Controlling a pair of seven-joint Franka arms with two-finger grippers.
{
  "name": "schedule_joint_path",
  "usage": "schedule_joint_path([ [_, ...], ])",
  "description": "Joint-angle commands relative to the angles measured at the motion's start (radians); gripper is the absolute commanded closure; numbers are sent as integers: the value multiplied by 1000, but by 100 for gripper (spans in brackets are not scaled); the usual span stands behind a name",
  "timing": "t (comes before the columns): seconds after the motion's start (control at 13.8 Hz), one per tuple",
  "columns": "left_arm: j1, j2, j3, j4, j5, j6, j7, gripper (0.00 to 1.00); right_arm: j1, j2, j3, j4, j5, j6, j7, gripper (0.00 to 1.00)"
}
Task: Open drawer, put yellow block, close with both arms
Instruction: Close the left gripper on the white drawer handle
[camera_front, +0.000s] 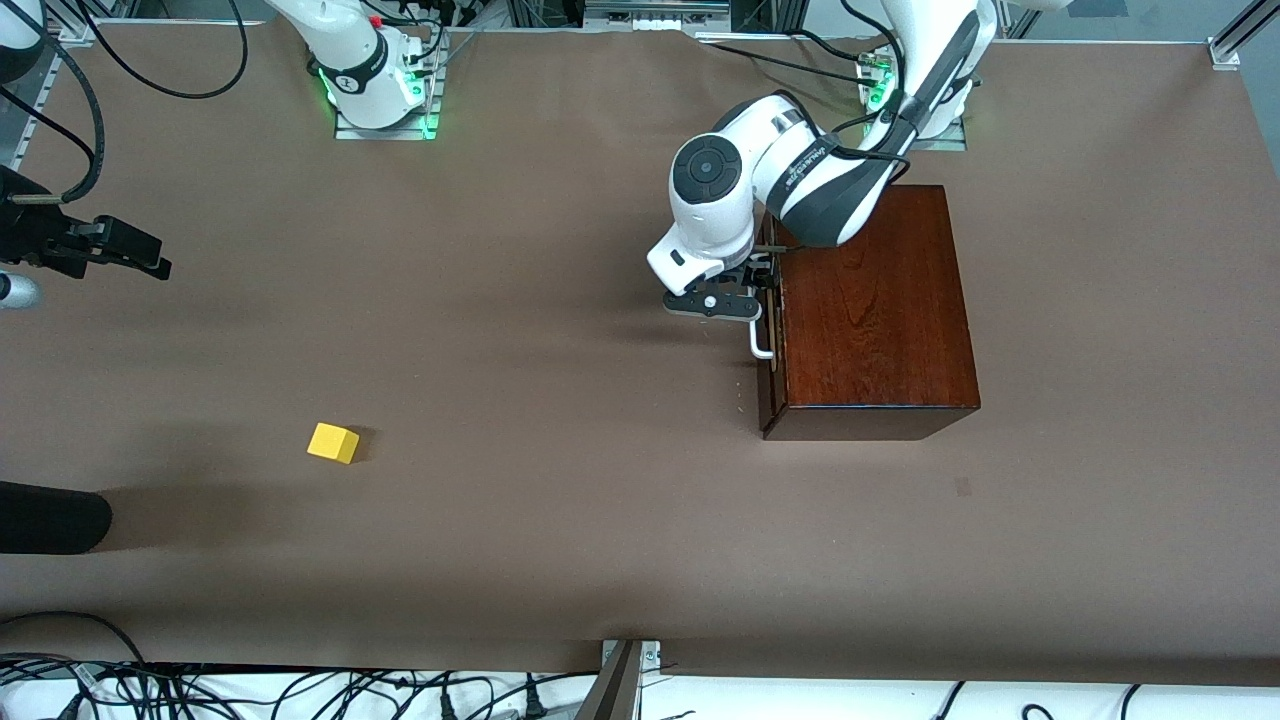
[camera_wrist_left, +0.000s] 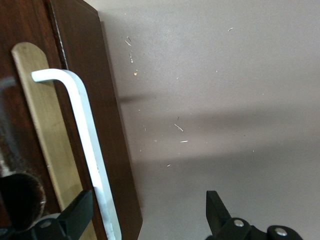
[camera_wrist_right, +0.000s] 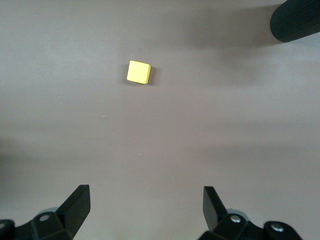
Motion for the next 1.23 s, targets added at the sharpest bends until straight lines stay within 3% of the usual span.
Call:
schedule_joint_path([
  [0.0, -1, -30, 6, -64, 72, 43, -11, 0, 11, -4, -6, 6, -8, -7, 14, 0],
  [1.16, -3, -5, 5, -81, 34, 138, -46, 0, 11, -4, -6, 3, -14, -5, 15, 0],
])
